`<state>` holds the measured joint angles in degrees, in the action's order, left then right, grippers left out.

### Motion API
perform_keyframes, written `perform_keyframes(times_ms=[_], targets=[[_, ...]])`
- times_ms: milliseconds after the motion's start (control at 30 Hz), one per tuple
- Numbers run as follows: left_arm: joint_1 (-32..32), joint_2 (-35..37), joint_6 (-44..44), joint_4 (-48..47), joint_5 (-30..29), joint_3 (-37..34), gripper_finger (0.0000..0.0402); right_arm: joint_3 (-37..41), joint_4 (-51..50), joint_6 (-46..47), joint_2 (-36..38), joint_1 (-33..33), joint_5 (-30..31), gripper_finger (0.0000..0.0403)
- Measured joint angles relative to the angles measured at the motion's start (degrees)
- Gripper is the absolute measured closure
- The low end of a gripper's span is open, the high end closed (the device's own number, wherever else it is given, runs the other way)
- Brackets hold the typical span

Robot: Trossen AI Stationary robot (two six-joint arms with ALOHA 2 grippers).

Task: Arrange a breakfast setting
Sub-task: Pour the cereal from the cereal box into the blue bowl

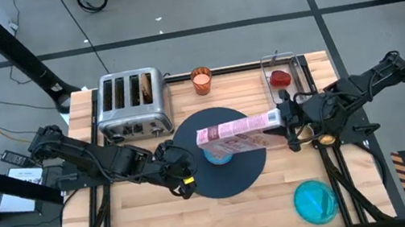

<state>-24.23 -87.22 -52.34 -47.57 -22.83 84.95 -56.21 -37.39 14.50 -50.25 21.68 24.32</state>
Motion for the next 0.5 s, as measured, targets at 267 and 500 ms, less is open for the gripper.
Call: perform_keyframes(times_ms=[267, 500], targets=[[0.0, 0.0, -1.0, 0.0, 0.0, 0.0, 0.0258, 2.1, 0.4, 0.9, 2.8, 1.1, 1.3, 0.0241], [0.5, 0.0, -1.3, 0.3, 0.0, -0.1, 0.0258, 2.1, 0.2, -0.4, 2.2, 1.3, 0.9, 0.0241]])
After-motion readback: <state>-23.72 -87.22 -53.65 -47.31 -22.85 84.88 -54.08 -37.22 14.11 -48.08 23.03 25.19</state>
